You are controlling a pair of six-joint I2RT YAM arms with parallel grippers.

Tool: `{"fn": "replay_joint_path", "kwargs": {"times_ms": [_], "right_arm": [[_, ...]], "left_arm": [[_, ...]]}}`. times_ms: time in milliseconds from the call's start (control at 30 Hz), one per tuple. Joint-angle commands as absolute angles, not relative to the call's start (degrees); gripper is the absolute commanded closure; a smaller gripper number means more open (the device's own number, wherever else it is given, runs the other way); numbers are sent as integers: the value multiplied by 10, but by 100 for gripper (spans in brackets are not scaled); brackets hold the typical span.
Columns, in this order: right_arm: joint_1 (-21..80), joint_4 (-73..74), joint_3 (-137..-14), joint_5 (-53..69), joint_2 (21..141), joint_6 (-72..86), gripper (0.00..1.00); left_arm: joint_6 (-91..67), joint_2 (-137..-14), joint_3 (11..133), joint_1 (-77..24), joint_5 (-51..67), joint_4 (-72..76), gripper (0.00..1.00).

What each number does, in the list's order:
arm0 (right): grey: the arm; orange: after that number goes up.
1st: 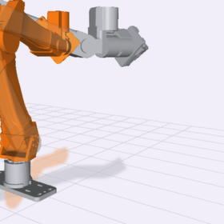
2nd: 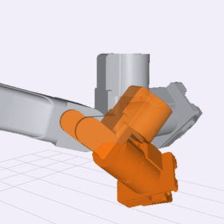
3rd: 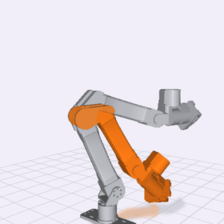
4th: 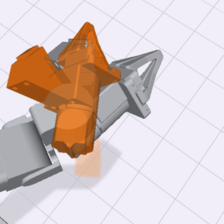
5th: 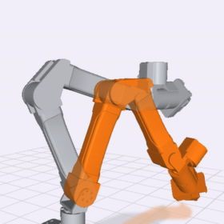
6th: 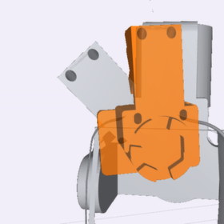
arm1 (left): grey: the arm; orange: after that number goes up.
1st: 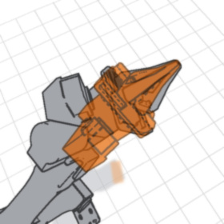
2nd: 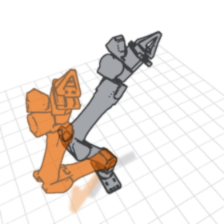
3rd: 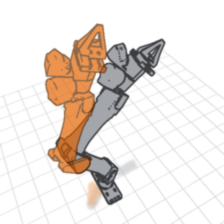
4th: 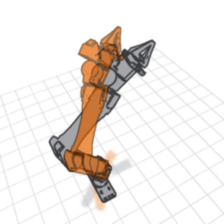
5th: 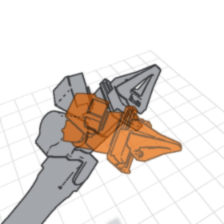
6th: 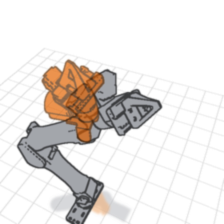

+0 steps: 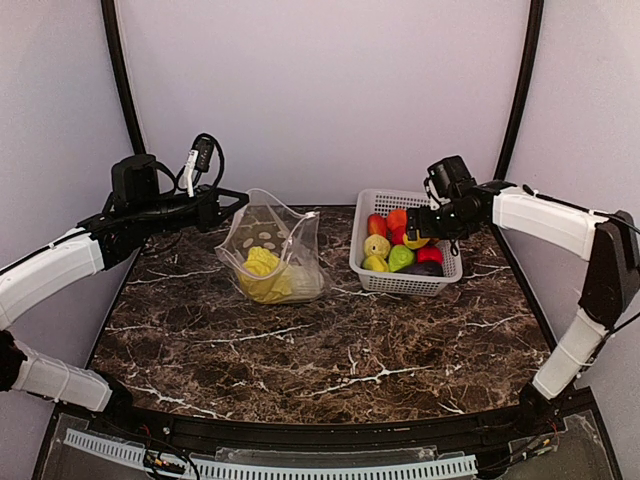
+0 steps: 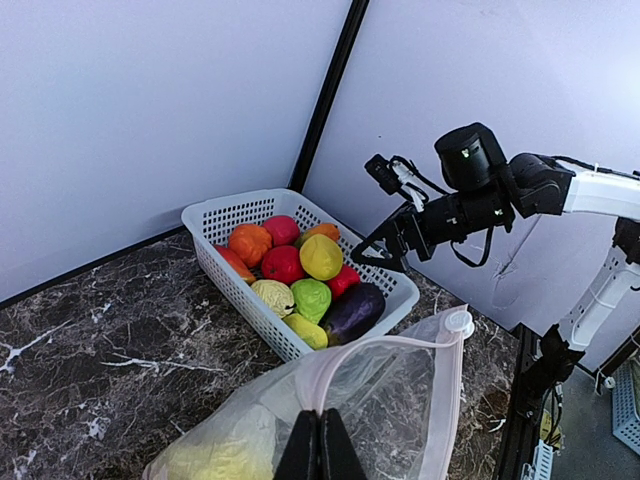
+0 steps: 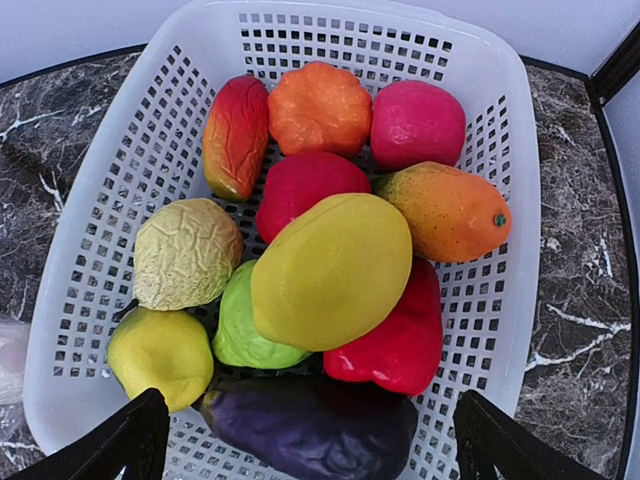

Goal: Place the food in the zip-top bag and seal the zipper
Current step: Pick up the fake fruit from the bin.

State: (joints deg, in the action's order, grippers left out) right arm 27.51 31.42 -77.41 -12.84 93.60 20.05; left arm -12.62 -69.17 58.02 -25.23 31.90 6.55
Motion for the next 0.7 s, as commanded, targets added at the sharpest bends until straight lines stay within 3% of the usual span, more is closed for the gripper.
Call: {"fn": "replay_joint_path", "kwargs": {"times_ms": [0,667], "right_arm": [[259,273,-780,-113,970,202,2],[254,259,-848,-177,1082,251,4]], "left_arm": [[-117,-672,577,-250,319,70,99],[-117,-671,579,-250,321,70,99]]}}
